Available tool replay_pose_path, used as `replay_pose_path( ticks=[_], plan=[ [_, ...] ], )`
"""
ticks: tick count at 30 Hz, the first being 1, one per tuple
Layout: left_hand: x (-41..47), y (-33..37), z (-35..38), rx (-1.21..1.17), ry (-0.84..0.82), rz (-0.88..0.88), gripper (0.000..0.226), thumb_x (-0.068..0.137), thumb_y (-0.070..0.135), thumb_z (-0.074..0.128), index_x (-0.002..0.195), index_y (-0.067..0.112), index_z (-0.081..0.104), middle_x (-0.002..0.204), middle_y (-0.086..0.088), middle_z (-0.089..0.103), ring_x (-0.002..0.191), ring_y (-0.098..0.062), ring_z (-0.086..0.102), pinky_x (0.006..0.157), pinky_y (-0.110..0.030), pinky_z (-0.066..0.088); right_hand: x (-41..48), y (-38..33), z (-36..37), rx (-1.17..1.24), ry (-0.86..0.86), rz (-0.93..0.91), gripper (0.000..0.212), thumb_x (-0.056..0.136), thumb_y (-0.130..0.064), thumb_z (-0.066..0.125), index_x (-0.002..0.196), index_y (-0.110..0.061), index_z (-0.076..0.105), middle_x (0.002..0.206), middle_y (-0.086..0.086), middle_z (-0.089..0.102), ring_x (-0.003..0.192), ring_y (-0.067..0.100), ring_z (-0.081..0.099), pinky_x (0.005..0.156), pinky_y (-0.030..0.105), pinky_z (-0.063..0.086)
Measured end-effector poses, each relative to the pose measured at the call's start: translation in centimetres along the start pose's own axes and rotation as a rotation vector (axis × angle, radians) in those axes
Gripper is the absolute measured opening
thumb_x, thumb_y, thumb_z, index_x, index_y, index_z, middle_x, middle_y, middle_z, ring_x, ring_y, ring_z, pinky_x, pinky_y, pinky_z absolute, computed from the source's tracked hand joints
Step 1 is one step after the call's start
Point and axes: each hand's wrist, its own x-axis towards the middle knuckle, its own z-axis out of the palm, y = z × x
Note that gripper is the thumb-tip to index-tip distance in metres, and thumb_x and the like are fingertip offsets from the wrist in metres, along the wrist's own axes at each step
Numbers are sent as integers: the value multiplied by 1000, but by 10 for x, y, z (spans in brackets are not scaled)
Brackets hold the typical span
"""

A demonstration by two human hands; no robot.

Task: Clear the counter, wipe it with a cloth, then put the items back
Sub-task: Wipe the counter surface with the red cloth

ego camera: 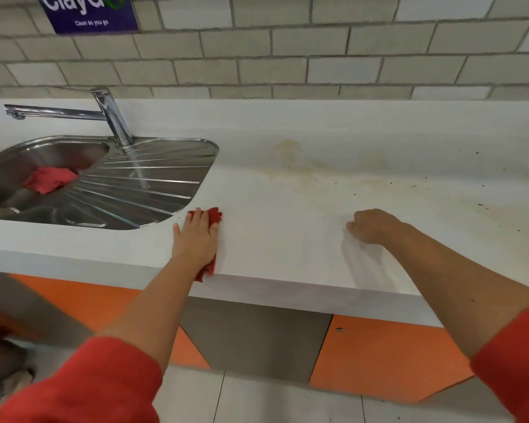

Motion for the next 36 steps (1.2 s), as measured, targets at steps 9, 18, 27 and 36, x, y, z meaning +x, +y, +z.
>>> replay_pose_path(
  ticks=[9,18,27,36],
  plan=[
    [-7,-26,-2,64,83,-157,57,101,34,20,147,2,16,155,-15,18,143,-31,14,117,-45,11,-3,-27,-6,-28,-14,128,50,102,-35,24,138,-3,39,145,16,39,134,29,37,106,34,32],
    [-16,-86,-9,12,124,-92,53,100,32,22,146,7,23,154,-9,24,144,-24,16,117,-43,8,-12,-55,-6,-41,-11,200,52,103,-34,21,138,-1,40,147,16,38,136,29,35,109,34,29],
    [11,-51,-18,-68,-39,211,52,101,31,27,146,5,23,155,-10,21,142,-25,21,116,-36,16,-17,-57,0,-25,-24,238,56,102,-40,23,138,-1,41,146,17,38,135,30,36,110,36,29],
    [21,-83,-18,-43,-19,211,55,101,35,25,148,8,20,156,-9,21,143,-25,20,117,-35,14,-5,-61,3,-57,-14,250,58,101,-44,24,133,-2,47,140,17,46,130,30,43,105,35,34]
  ],
)
